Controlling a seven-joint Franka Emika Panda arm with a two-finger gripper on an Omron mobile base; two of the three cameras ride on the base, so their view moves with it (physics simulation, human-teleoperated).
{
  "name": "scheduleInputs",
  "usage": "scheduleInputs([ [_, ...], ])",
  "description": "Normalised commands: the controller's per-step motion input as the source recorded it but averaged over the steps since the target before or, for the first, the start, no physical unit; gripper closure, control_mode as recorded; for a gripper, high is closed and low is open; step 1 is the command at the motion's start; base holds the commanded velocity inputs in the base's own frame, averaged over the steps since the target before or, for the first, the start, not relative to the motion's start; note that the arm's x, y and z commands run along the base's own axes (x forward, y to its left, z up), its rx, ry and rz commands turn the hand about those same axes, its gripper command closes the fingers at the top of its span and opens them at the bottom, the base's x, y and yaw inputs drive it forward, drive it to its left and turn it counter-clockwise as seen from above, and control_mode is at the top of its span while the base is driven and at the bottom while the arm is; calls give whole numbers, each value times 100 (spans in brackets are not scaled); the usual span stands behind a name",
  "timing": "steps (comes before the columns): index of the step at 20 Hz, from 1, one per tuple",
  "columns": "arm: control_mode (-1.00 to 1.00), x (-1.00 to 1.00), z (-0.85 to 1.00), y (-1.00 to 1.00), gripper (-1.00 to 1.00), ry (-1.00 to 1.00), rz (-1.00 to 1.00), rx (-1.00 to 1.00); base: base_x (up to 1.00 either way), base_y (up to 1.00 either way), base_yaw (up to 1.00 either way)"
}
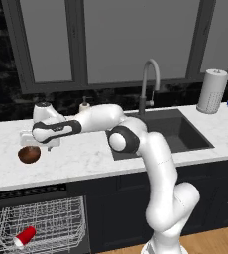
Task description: Pick up the cup and bowl from the counter, place them in the dishwasher, and close the dishwasher door.
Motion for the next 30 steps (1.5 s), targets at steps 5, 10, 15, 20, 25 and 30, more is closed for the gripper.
scheduleInputs([
  [5,-100,12,-42,13,-100,0,0,0,0,0,0],
  [10,-100,10,-30,12,-100,0,0,0,0,0,0],
  [15,-100,5,-6,10,-100,0,0,0,0,0,0],
  [20,-100,0,-1,10,100,0,0,0,0,0,0],
  [25,-100,0,0,3,100,0,0,0,0,0,0],
  [30,-100,-7,11,-1,100,1,0,0,0,0,0],
])
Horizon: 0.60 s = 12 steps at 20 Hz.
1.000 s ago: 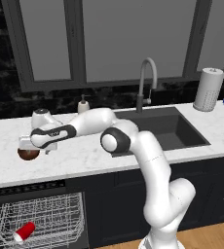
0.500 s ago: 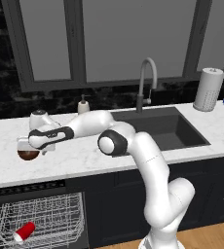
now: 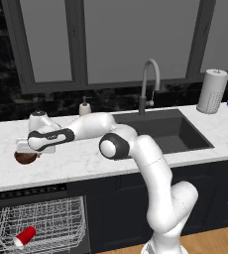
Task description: Pick up the cup and bowl from the counter, place them in the dishwasher, and close the dishwasher door.
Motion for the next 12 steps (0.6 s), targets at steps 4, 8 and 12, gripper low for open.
scheduleInputs([
  [4,-100,-58,44,-17,100,0,0,0,0,0,0],
  [8,-100,-74,49,-20,100,-1,0,0,0,0,0],
  [12,-100,-98,40,-29,100,-6,0,0,0,0,0],
])
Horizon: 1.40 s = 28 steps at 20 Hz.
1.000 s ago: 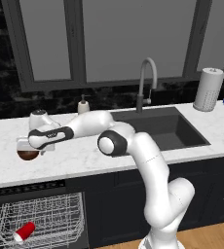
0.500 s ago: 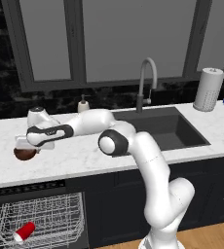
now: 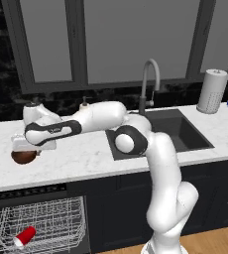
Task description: Pick up the cup and bowl from the counter, place them in the dishwasher, and close the dishwasher door.
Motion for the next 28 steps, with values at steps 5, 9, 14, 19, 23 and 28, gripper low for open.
scheduleInputs([
  [5,-100,-100,36,-40,100,-12,0,3,0,0,0],
  [9,-100,-100,19,-30,100,-11,-1,1,0,0,0],
  [14,-100,-100,2,-13,100,-12,0,-2,0,0,0],
  [19,-100,-90,-5,2,100,-10,0,-16,0,0,0],
  [23,-100,-16,-16,18,100,0,-4,-25,0,0,0],
  [28,-100,0,-15,23,100,2,-4,-33,0,0,0],
])
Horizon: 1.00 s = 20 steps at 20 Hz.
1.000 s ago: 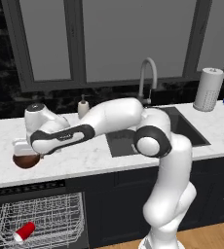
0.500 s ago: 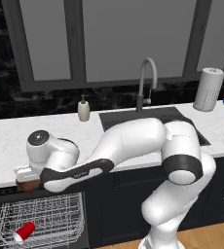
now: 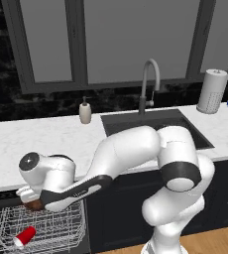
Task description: Pick up the cup and bowl from the counter, place them in the dishwasher, and close the dishwasher door.
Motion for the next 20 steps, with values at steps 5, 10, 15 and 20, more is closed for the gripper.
scheduleInputs([
  [5,-100,0,-28,38,100,5,-4,-42,0,0,0],
  [10,-100,0,-34,47,100,8,-6,-46,0,0,0],
  [15,-100,0,-47,16,100,0,-5,-15,0,0,0],
  [20,-100,0,-3,54,100,0,-6,-17,0,0,0],
])
